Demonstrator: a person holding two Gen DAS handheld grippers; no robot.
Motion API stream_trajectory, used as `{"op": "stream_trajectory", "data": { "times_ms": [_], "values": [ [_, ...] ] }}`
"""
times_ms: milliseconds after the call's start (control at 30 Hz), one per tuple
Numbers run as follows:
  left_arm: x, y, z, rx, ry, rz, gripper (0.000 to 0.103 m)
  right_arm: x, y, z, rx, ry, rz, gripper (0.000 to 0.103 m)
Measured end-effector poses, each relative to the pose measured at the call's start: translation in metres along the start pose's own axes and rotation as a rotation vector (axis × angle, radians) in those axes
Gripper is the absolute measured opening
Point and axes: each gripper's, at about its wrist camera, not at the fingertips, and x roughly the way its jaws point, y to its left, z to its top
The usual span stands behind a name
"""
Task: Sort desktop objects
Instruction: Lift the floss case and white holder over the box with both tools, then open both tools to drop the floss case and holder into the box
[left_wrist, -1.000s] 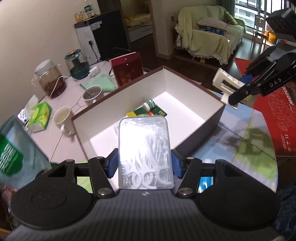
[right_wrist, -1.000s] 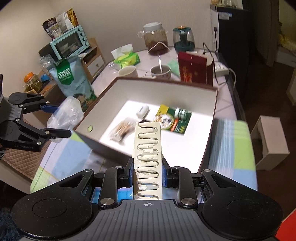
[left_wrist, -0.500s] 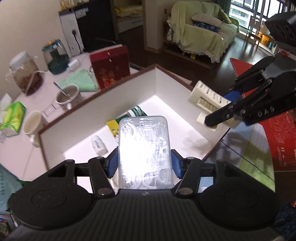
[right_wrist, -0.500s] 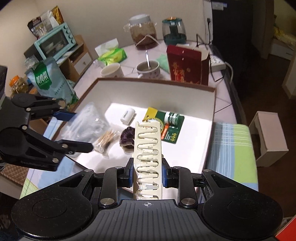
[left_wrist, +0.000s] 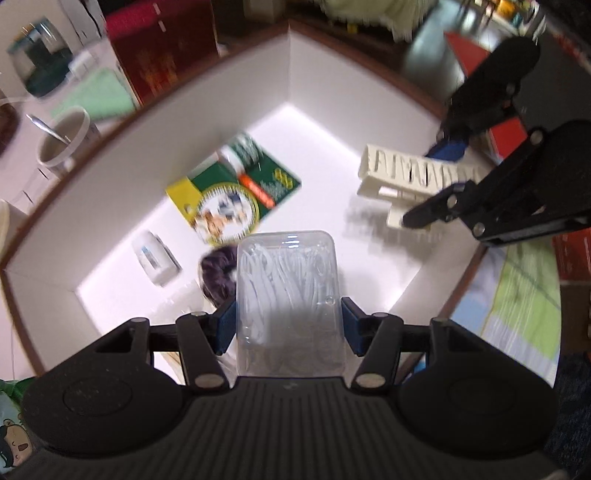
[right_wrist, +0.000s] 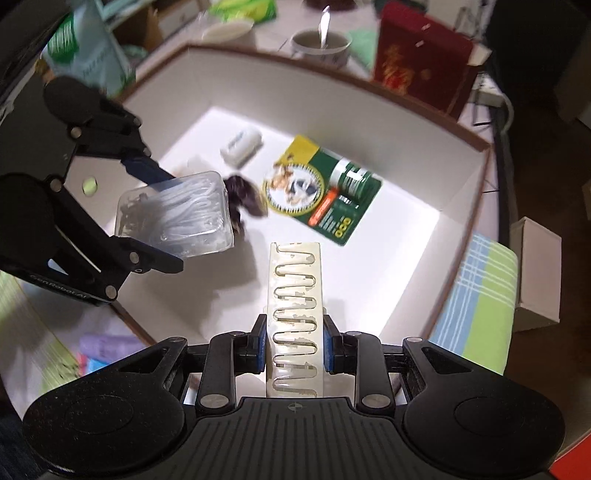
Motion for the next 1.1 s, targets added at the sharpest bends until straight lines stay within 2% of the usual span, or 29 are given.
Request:
{"op": "stream_trajectory", "data": {
  "times_ms": [67,333,500,767,867,900,933,967,1000,1100],
  "values": [
    [0.012,0.003,0.004,0.009,0.044,-0.014,0.053,0.010,0.001,0.003,-0.031,0.034,0.000,0.027],
    [0.033,0.004,0.011,0.001,0.062,-0.028,0.053,0.042,-0.004,0.012,-0.085,0.110,0.004,0.027],
    [0.044,0.002,0.011,0.001,0.056,-0.007,0.053,0.052,-0.006,0.013,-0.101,0.126,-0.001,0.027],
    [0.053,0.000,0.010,-0.016,0.062,-0.014,0.053,0.061,-0.004,0.014,-0.118,0.113,-0.023,0.027],
    [0.054,0.003,0.010,-0.014,0.071,0.017,0.054,0.063,-0.004,0.014,-0.122,0.122,-0.019,0.028],
    [0.053,0.003,0.009,-0.015,0.075,0.018,0.054,0.061,-0.002,0.013,-0.134,0.115,-0.013,0.045],
    [0.053,0.004,0.008,-0.016,0.078,0.019,0.054,0.060,-0.001,0.013,-0.146,0.108,-0.007,0.057],
    [0.053,0.004,0.007,-0.016,0.080,0.022,0.058,0.059,0.001,0.013,-0.158,0.102,-0.002,0.071],
    [0.051,0.005,0.007,-0.017,0.074,0.030,0.065,0.057,0.003,0.013,-0.161,0.093,-0.007,0.071],
    [0.047,0.009,0.005,-0.025,0.068,0.041,0.069,0.054,0.004,0.014,-0.160,0.076,-0.006,0.071]
  ]
}}
